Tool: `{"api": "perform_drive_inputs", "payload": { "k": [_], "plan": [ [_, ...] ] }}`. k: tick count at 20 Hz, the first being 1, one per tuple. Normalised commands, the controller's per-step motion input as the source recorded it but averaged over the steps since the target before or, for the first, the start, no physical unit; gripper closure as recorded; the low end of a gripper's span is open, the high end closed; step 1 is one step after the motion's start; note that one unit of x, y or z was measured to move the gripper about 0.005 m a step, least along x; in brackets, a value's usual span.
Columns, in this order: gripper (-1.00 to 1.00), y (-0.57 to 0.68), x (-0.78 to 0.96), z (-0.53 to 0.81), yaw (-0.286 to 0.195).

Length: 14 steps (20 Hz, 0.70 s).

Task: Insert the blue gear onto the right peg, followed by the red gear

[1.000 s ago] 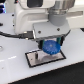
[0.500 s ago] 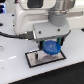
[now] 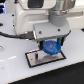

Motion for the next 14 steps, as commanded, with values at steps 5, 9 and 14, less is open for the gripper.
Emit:
{"api": "perform_drive_inputs", "payload": {
  "k": [5,9,14],
  "plan": [
    [1.0,-0.05,0.19,0.07,0.0],
    [1.0,-0.05,0.17,-0.03,0.0],
    [1.0,-0.12,0.11,-0.17,0.0]
  ]
}}
